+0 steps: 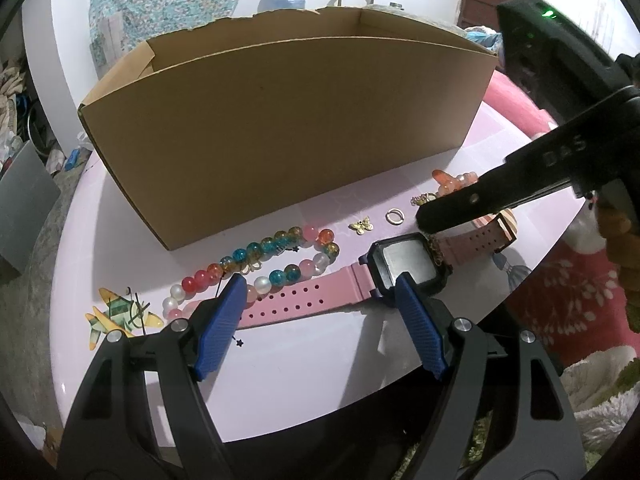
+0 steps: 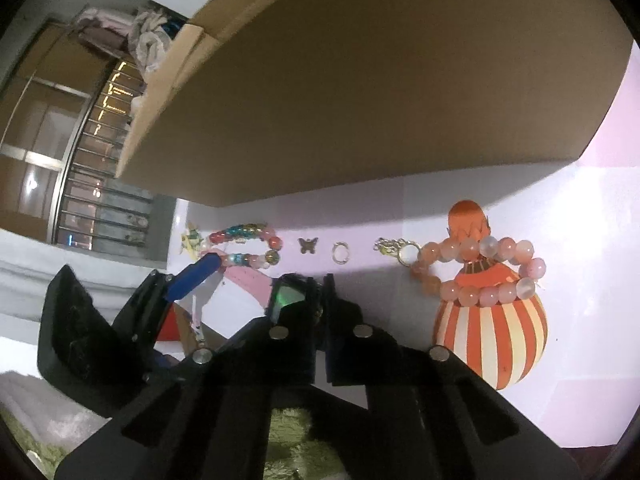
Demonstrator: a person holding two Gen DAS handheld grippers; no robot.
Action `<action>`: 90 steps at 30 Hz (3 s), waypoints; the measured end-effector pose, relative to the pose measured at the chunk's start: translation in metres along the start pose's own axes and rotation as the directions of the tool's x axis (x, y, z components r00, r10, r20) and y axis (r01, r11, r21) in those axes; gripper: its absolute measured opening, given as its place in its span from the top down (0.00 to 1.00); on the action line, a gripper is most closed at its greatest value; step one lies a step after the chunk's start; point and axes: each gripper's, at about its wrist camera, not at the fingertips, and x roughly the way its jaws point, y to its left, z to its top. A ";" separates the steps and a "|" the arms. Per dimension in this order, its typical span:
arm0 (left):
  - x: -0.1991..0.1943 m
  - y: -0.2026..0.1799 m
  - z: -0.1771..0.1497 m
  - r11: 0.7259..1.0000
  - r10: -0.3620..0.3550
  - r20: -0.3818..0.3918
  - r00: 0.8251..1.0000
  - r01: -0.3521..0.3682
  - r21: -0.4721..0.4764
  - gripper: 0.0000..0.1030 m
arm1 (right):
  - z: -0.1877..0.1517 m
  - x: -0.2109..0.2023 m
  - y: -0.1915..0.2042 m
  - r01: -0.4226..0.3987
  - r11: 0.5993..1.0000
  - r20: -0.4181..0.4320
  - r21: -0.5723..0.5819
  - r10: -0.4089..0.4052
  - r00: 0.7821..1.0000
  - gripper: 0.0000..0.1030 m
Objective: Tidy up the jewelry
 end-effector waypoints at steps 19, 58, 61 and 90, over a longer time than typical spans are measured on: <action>0.000 0.001 0.000 1.000 0.002 0.000 1.000 -0.002 -0.001 0.29 | 0.007 -0.015 -0.015 -0.063 0.995 -0.008 0.079 0.064 0.998 0.69; 0.003 0.000 0.004 1.000 0.020 -0.010 1.000 -0.020 -0.005 0.29 | -0.019 -0.026 0.018 0.006 0.986 0.034 -0.167 -0.001 0.999 0.99; 0.003 0.000 0.004 1.000 0.019 -0.010 1.000 -0.019 -0.006 0.29 | -0.019 -0.026 0.026 0.092 0.969 0.059 -0.231 -0.081 0.995 0.96; 0.002 -0.003 0.002 1.000 0.018 -0.008 1.000 -0.018 0.004 0.28 | -0.019 -0.011 0.045 0.219 0.887 0.051 -0.407 -0.217 0.975 0.93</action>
